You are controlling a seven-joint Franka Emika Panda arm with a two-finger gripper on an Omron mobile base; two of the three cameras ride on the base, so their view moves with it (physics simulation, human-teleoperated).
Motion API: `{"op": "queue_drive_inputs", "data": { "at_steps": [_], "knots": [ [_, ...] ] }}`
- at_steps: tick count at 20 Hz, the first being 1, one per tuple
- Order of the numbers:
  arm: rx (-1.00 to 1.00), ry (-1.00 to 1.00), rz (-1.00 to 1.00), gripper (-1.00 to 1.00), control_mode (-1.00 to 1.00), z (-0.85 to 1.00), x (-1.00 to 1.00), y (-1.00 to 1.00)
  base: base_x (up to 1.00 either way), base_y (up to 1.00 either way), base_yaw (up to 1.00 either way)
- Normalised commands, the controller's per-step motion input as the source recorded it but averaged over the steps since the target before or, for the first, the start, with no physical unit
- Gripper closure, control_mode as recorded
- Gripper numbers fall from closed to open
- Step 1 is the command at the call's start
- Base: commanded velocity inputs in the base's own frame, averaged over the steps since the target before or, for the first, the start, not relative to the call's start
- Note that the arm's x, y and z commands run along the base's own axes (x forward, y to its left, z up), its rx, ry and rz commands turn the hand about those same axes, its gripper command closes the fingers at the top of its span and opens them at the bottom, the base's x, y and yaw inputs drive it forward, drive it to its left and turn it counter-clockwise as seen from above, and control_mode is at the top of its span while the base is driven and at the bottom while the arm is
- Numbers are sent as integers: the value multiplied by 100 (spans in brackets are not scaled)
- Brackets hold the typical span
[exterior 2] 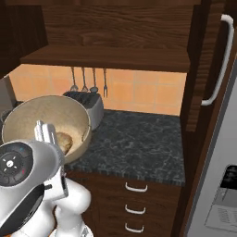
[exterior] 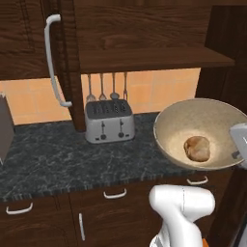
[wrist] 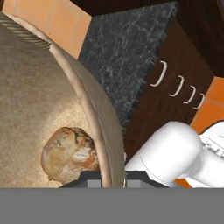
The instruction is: Open the cabinet, pick up the bread from the cabinet and place it in the basket. Then move the basket to the dining counter.
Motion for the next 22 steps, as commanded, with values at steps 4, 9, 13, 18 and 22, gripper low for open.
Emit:
{"op": "queue_drive_inputs", "data": {
  "at_steps": [4,9,13,18,22],
  "knots": [
    [0,0,0,100,100,0,0,0,-100,18,-2],
    [0,0,0,100,100,0,0,0,-100,11,-2],
    [0,0,0,100,100,0,0,0,-100,17,0],
    [0,0,0,100,100,0,0,0,-100,76,13],
    [0,0,0,100,100,0,0,0,-26,79,69]
  ]
}}
